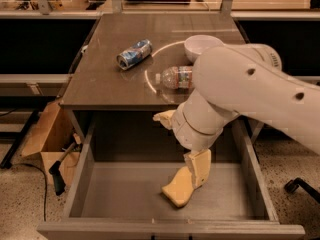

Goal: Pick sponge from top drawer and place on counter

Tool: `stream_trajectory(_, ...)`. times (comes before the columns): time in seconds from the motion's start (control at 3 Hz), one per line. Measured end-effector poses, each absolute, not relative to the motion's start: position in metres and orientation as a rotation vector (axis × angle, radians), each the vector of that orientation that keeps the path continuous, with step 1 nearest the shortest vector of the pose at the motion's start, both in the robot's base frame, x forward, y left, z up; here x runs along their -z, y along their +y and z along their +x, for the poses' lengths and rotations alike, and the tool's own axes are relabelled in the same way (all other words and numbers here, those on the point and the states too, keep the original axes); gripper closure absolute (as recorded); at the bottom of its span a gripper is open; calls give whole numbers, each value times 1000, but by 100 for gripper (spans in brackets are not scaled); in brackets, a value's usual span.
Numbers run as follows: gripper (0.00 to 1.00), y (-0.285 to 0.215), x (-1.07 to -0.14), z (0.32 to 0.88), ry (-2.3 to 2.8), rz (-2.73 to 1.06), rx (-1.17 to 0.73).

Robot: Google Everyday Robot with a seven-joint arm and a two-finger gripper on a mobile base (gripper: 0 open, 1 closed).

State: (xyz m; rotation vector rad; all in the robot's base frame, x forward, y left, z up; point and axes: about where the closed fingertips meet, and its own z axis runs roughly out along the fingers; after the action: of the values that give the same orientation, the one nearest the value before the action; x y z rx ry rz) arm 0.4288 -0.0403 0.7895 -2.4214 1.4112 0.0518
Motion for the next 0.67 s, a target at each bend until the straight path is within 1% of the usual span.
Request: stream_trajectory(0.67,0,-23,-729,439,1387,-2430,-28)
